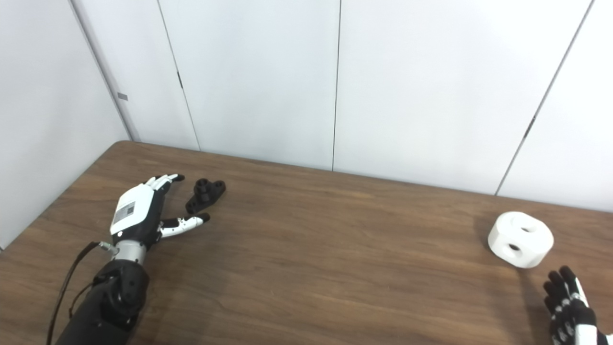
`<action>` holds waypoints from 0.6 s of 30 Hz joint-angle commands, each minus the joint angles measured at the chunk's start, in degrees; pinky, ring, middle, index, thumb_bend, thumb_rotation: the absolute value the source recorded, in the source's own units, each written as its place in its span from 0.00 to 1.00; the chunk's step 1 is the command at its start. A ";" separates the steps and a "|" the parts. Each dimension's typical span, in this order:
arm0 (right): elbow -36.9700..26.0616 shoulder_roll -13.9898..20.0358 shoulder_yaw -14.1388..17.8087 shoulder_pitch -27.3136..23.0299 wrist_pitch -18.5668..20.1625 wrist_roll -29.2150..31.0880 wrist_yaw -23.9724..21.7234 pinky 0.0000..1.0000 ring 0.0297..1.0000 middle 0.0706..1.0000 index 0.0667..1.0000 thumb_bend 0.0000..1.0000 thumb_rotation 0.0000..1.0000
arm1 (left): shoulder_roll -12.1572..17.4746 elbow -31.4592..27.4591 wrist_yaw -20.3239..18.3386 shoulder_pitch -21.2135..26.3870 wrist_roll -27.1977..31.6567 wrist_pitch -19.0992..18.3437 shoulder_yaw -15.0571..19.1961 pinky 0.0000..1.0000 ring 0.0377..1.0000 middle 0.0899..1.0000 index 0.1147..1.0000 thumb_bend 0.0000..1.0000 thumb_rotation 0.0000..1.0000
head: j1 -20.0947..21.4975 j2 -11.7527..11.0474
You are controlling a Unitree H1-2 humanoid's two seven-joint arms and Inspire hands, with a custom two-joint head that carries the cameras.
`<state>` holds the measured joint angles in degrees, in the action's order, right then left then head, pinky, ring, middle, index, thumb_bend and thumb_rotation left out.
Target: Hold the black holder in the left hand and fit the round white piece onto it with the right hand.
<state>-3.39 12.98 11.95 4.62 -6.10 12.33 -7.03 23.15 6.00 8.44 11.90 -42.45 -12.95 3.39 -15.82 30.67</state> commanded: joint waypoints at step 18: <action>0.07 -0.93 -0.17 2.73 0.18 0.66 -0.17 1.00 0.95 0.95 0.97 0.62 1.00 | 2.23 8.17 0.72 10.38 -0.75 -6.93 -4.59 0.98 0.97 0.91 0.79 0.86 0.48 | 0.57 0.66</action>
<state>-4.11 12.91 12.01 5.32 -5.36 12.35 -7.03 23.49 14.24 8.03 19.19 -42.58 -19.83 -1.17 -15.21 31.29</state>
